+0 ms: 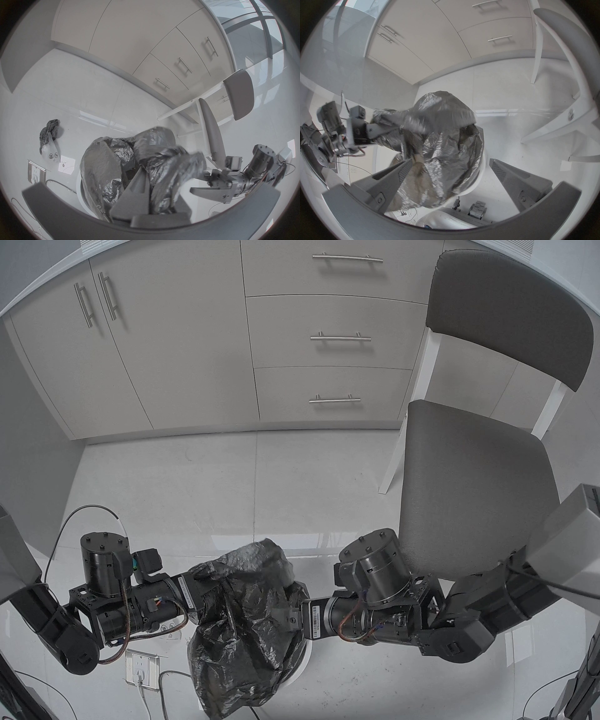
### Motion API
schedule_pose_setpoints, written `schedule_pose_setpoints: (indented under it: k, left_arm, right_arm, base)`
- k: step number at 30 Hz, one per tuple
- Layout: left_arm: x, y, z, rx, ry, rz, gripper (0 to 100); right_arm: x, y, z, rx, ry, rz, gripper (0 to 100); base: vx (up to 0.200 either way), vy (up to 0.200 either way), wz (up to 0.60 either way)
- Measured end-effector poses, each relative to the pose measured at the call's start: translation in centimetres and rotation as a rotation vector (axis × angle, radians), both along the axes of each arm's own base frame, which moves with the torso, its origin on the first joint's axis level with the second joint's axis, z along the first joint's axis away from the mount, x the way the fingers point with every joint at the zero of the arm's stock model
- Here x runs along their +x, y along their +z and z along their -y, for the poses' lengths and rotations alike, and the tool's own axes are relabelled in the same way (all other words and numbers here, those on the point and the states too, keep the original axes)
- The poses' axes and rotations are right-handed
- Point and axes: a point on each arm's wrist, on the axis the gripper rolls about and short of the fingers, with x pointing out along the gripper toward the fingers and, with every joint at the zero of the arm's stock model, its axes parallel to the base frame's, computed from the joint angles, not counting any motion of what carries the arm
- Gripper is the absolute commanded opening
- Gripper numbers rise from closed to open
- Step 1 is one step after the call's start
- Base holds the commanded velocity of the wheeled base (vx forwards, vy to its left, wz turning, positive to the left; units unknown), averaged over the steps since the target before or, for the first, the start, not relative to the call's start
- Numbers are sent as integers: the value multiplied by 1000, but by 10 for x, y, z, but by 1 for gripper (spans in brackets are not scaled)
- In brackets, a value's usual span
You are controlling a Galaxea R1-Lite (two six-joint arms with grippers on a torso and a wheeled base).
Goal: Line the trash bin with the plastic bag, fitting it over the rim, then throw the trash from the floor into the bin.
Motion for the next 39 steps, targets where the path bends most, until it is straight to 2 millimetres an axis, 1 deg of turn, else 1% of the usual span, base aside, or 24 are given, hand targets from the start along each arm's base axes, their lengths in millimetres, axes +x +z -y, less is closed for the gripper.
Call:
schedule_pose_setpoints:
  k: [8,11,15,17,21,24,25,30,33,39]
  left_arm:
    - [2,1,0,-4,2,6,0]
    - [2,1,1,-2,6,3,0]
    - [3,-2,2,14,46,-6,0]
    - [3,-4,3,37,94,-8,0]
    - [3,-12,6,100,200,-17,0]
    - [2,-17,10,122,209,-33,0]
    - [1,-20,12,130,210,-39,0]
    - [2,-22,17,127,212,-48,0]
    - [4,-21,21,111,212,-46,0]
    - [8,-17,25,87,196,-28,0]
  right_arm:
    - [-6,26,5,51,11,45,100]
    - [-9,30,8,52,18,51,100]
    - [-24,28,6,32,62,45,100]
    - [-32,26,4,25,84,40,100]
    - [-54,22,-5,14,150,26,100]
    - [-72,19,-13,4,204,17,100]
    - [-81,17,-18,-5,233,12,100]
    - [-105,8,-29,-31,307,-2,100]
    - [-112,4,-36,-40,338,-6,100]
    - [-115,1,-51,-23,379,2,100]
  base:
    - [0,0,0]
    - [0,0,0]
    - [0,0,0]
    - [0,0,0]
    - [0,0,0]
    - [0,0,0]
    - [0,0,0]
    - [0,0,0]
    - [0,0,0]
    - [0,0,0]
